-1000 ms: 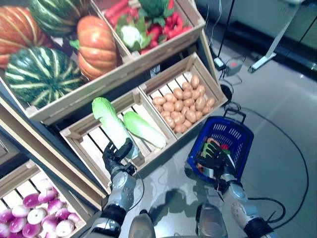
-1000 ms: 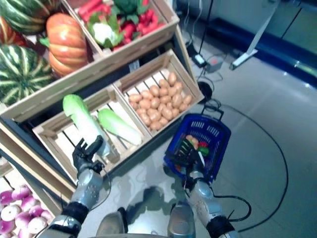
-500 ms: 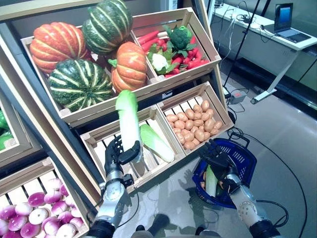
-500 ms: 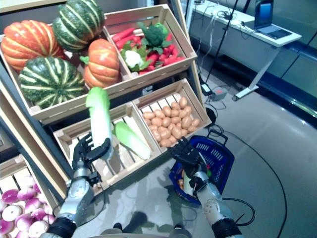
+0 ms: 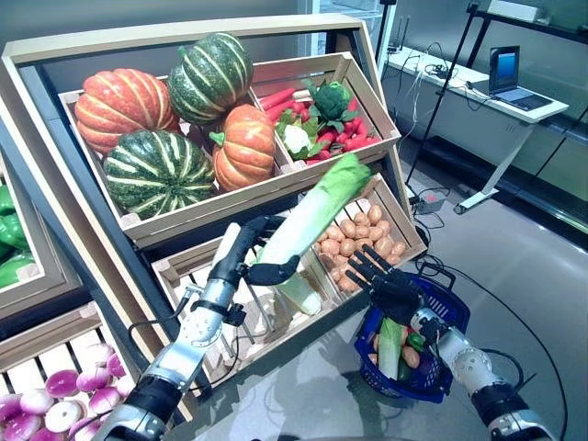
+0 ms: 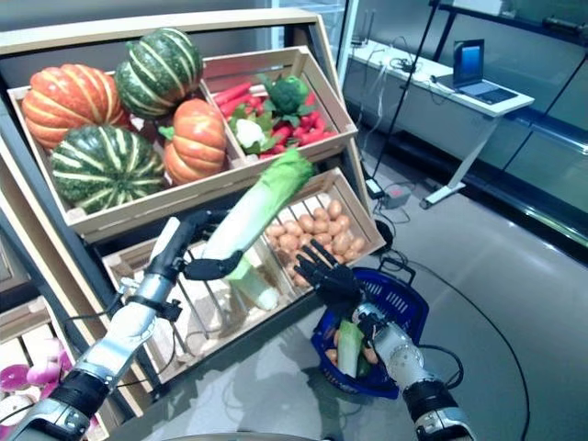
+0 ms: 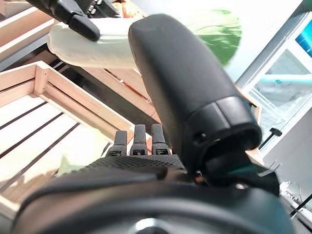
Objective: Put vegetables into the basket
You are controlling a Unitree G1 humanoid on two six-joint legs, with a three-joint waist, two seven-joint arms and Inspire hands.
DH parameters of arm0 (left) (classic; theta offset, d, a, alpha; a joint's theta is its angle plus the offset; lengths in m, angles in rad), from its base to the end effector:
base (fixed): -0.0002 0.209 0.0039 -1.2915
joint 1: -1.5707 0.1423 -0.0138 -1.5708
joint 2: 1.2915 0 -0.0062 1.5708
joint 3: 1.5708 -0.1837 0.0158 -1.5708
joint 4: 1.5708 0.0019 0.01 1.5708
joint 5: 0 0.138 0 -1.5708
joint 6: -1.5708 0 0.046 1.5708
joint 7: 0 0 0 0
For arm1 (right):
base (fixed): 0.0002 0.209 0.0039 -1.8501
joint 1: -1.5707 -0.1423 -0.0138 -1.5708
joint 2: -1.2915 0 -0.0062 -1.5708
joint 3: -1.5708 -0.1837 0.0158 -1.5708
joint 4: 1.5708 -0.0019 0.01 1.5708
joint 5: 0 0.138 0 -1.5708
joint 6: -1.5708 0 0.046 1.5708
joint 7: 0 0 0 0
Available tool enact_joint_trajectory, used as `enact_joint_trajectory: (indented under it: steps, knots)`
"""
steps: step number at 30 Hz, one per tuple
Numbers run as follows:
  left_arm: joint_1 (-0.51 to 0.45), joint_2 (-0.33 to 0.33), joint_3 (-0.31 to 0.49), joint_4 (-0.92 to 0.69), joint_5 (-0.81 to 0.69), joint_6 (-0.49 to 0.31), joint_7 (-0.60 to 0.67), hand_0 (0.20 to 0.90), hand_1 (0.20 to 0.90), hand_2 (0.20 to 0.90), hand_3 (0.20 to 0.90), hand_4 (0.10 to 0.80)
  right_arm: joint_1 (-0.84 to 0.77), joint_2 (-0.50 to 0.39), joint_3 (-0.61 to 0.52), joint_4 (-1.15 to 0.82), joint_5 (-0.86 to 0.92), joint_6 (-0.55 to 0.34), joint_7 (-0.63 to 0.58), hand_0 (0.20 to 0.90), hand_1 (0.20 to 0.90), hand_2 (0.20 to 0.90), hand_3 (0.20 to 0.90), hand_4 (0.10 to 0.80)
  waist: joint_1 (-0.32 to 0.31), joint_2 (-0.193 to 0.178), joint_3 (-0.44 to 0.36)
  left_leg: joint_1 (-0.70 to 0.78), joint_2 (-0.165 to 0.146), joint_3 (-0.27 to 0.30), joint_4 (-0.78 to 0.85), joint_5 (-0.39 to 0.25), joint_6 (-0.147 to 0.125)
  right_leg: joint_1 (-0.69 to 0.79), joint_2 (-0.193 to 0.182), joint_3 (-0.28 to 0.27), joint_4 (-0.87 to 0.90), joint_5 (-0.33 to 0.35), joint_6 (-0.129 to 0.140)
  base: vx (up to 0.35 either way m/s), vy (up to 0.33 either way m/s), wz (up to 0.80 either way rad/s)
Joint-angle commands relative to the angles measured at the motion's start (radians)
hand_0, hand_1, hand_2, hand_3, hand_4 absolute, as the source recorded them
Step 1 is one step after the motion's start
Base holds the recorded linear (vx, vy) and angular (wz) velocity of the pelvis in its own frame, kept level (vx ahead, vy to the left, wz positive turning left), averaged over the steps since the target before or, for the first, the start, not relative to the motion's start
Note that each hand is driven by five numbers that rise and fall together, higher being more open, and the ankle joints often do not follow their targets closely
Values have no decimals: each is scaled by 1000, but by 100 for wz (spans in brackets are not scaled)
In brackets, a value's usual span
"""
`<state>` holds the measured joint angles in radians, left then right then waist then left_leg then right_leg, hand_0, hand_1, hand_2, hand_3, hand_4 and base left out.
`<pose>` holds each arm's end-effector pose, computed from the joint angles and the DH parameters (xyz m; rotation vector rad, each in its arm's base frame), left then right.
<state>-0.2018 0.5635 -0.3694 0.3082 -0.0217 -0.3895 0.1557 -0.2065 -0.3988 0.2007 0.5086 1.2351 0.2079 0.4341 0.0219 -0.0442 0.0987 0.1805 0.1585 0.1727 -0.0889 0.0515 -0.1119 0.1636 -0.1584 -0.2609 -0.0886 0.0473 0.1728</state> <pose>0.2291 0.2019 0.0464 0.5403 -0.2167 -0.2243 0.2264 -0.2081 -0.0019 0.8790 0.3557 0.3703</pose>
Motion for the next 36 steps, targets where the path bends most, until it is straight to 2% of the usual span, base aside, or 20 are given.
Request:
enact_joint_trajectory:
  steps: [1,14,26,31,36]
  knots:
    - [-202,42,-13,-94,-3,-167,4,300,300,300,300,400,-175,-34,-17,-5,130,-33,81,900,900,900,900,800,14,0,-56,-19,-20,-5,10,-66,14,12,-10,-13,17,-21,-31,0,0,0]
    - [-260,22,-103,-142,-18,-167,-27,300,300,300,300,400,-270,13,8,36,225,-54,44,900,900,900,900,800,19,3,-64,-17,-24,-16,3,-73,15,18,-8,-3,14,-31,-29,0,0,0]
    - [-274,17,-138,-161,-17,-150,-44,300,300,300,300,400,-351,31,-9,22,308,-108,34,900,900,900,900,800,23,6,-67,-15,-24,-28,6,-78,14,20,-11,4,15,-34,-27,0,0,0]
    - [-270,13,-146,-155,-41,-137,-69,300,300,300,300,400,-389,32,-34,-8,370,-150,54,900,900,900,900,800,25,6,-68,-14,-25,-34,6,-81,14,23,-10,7,14,-37,-27,0,0,0]
    - [-254,5,-148,-133,-77,-127,-74,300,300,300,300,400,-412,20,-47,-27,390,-149,94,900,900,900,900,800,29,5,-71,-15,-26,-39,7,-83,14,24,-10,8,15,-40,-27,0,0,0]
